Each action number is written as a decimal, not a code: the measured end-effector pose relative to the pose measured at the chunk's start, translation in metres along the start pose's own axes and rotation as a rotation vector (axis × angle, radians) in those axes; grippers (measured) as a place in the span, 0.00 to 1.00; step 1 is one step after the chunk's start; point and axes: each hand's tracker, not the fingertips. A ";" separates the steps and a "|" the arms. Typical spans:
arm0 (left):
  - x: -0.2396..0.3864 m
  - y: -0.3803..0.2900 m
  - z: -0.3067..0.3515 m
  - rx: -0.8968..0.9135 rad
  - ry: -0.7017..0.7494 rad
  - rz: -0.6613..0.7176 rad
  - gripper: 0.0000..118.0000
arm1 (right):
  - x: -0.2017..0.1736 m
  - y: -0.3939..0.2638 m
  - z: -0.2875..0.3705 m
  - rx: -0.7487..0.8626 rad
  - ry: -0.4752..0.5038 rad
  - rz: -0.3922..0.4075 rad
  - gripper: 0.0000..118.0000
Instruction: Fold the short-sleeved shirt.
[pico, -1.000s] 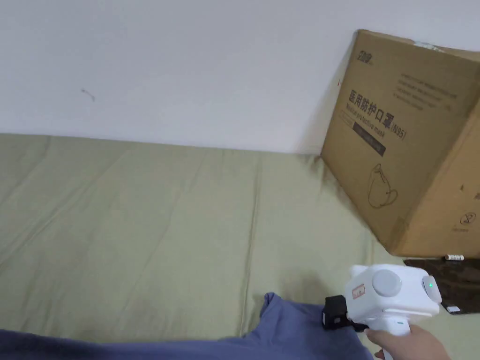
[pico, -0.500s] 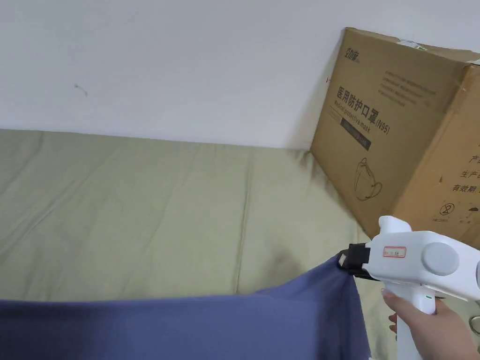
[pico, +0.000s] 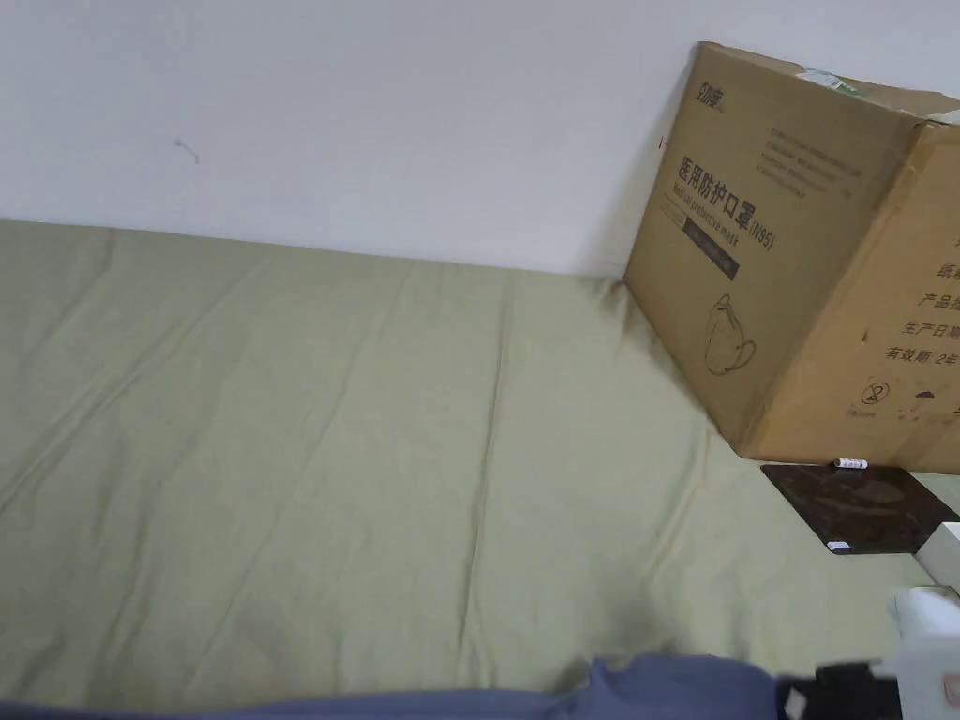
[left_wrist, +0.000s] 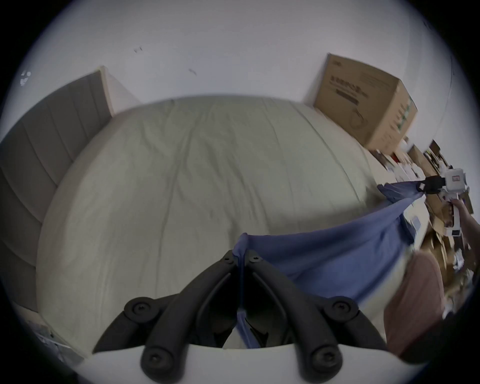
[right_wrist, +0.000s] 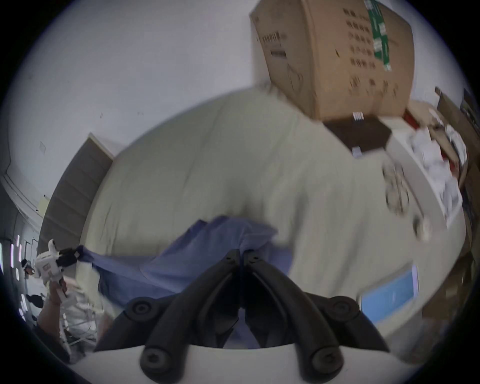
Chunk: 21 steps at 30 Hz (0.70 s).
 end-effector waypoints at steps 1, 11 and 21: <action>0.001 -0.013 -0.002 -0.045 -0.004 -0.017 0.02 | 0.004 -0.015 -0.005 -0.041 -0.016 -0.012 0.01; 0.009 -0.061 -0.018 -0.168 0.078 -0.032 0.78 | 0.011 -0.046 -0.058 -0.112 -0.226 -0.047 0.19; 0.074 -0.017 0.085 0.459 0.029 0.204 0.92 | -0.089 -0.053 0.043 0.472 0.190 0.173 0.99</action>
